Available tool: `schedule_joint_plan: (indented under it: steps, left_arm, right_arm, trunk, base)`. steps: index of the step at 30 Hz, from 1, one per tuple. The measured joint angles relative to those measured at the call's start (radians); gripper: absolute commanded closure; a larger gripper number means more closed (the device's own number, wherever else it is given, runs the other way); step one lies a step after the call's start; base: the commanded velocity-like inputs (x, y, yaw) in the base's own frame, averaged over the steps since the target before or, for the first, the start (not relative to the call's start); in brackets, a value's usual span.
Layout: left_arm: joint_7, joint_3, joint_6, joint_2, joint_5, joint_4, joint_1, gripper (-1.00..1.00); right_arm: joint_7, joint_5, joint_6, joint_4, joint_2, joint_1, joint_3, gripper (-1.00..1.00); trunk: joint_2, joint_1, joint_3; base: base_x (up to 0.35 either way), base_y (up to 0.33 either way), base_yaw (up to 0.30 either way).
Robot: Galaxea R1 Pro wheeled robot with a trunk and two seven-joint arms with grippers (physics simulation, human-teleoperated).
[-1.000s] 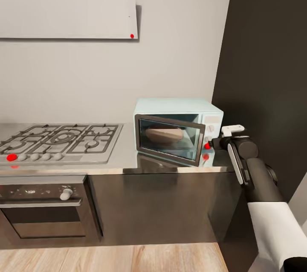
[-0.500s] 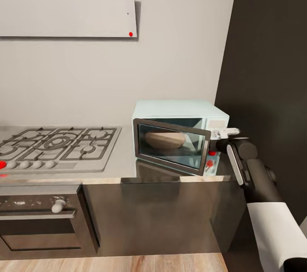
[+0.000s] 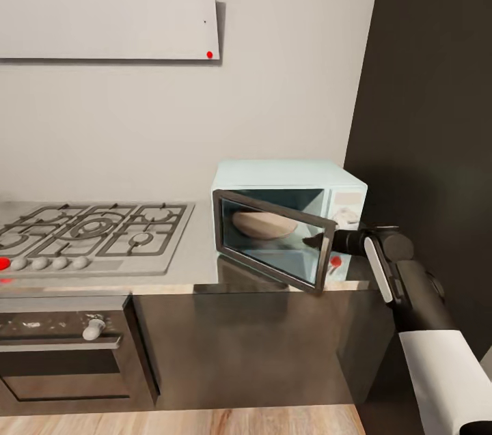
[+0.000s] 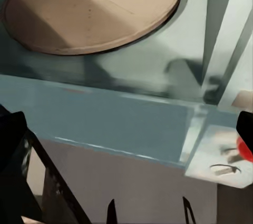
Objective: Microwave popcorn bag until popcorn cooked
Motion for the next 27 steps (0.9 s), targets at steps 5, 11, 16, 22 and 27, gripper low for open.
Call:
schedule_joint_plan:
  steps: [5, 11, 16, 22, 27]
  left_arm:
    - [0.000, 0.001, -0.001, 0.000, 0.000, 0.000, 0.000, -1.00]
    - [0.000, 0.001, -0.001, 0.000, 0.000, -0.001, 0.000, -1.00]
    - [0.000, 0.001, -0.001, 0.000, 0.000, -0.001, 0.000, -1.00]
    - [0.000, 0.001, -0.001, 0.000, 0.000, -0.001, 0.000, -1.00]
    - [0.000, 0.001, -0.001, 0.000, 0.000, -0.001, 0.000, -1.00]
  right_arm:
    - [0.002, 0.005, 0.000, 0.000, 0.001, 0.001, 0.000, -1.00]
    - [0.002, 0.004, 0.000, 0.001, 0.008, 0.001, 0.002, -1.00]
    - [0.002, 0.000, 0.000, 0.000, 0.013, 0.001, 0.003, -1.00]
    - [0.000, -0.003, 0.000, 0.000, 0.024, 0.001, 0.004, -1.00]
    - [-0.002, -0.003, 0.000, 0.000, 0.094, 0.001, 0.003, -1.00]
  trunk:
    - [0.000, 0.000, 0.000]
    - [0.000, 0.001, 0.000]
    - [0.000, 0.001, 0.000]
    - [0.000, 0.000, 0.000]
    - [0.000, 0.000, 0.000]
  base:
    - [-0.029, 0.000, 0.000]
    - [-0.292, 0.000, 0.000]
    - [-0.324, 0.000, 0.000]
    - [-0.115, 0.000, 0.000]
    - [-0.004, 0.000, 0.000]
